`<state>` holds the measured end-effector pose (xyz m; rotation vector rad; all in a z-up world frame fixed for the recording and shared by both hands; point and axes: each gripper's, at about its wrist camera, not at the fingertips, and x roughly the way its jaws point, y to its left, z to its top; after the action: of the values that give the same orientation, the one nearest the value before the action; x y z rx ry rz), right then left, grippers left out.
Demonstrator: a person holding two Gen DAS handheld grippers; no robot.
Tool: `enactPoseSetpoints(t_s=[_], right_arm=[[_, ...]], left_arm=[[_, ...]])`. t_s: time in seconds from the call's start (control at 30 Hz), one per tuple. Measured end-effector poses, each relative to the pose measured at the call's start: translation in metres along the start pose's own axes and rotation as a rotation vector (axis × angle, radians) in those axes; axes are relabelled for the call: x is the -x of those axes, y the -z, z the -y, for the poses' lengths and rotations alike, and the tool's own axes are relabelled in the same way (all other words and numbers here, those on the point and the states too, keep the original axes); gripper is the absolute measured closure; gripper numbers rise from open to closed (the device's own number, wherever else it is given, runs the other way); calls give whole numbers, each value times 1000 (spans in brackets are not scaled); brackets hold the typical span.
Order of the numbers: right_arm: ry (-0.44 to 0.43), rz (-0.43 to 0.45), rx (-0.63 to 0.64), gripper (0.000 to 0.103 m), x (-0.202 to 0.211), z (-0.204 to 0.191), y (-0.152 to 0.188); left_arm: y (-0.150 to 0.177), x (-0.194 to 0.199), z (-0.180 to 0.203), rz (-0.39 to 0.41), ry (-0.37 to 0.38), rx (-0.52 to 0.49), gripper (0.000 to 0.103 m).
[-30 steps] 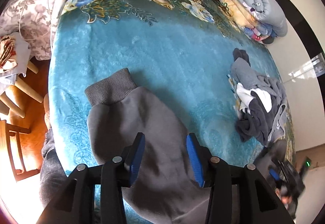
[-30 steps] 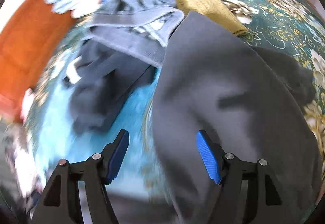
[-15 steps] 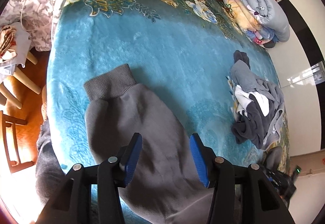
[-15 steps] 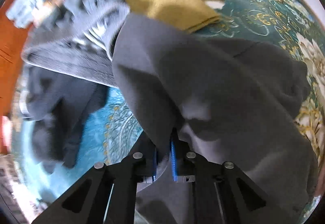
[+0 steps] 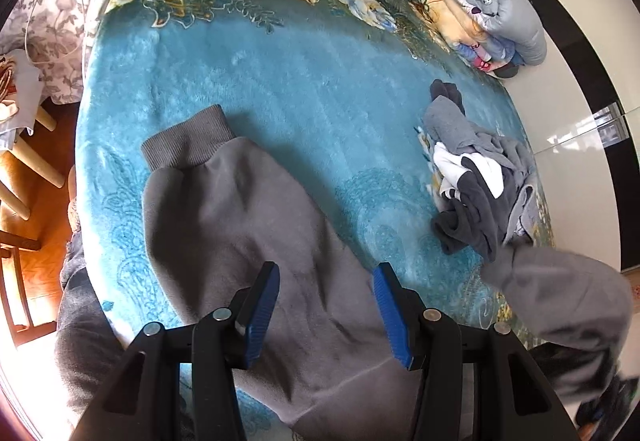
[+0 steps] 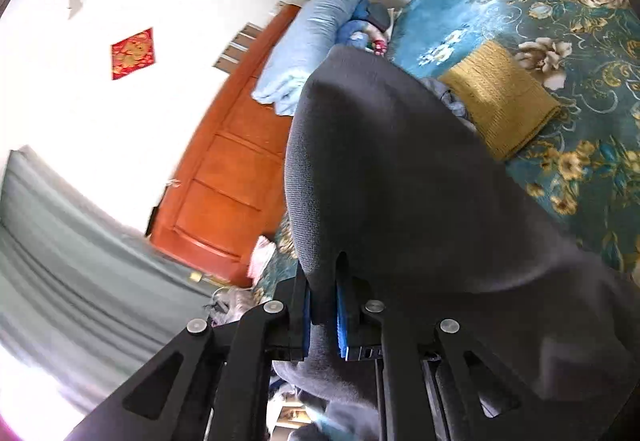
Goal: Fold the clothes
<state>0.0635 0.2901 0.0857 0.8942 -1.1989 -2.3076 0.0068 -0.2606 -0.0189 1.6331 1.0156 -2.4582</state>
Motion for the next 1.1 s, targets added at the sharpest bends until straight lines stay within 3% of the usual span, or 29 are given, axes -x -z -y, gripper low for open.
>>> enactPoseSetpoints(t_s=[0.07,0.23,0.33,0.5,0.57,0.6,0.67,0.77,0.83,0.93,1.03,1.1], right_arm=[[93,-28,-38,93,13,26,17],[430,-153,-236,93,25,123,72],[524,-142,-330,92,37,159,89],[586,-138,-221,81,51,139,71],[631,-116,-107,61,60,111,62],[659,-100,-24,55,61,93,56],[673,-90,145,46,35,54,43],[601,-158,324,30,-19,22,23],[598,-223,423,30,-71,7,21],[678,-321,597,30,-158,2,10],[746,-453,624,30,-213,27,6],[734,-503,580,30,-232,42,8]], left_arm=[[3,-4,4,-16,7,-7,48],[17,-20,21,-79,-1,-87,48],[24,-26,26,-102,-14,-109,48],[25,-30,26,-111,-25,-101,48],[25,-30,25,-111,-28,-95,48],[24,-31,25,-111,-27,-89,48],[25,-33,25,-114,-23,-82,48],[26,-31,27,-117,-23,-95,48],[26,-27,28,-112,-26,-107,48],[22,-19,22,-89,-34,-91,48],[16,-13,13,-66,-34,-51,48],[14,-11,9,-58,-35,-37,47]])
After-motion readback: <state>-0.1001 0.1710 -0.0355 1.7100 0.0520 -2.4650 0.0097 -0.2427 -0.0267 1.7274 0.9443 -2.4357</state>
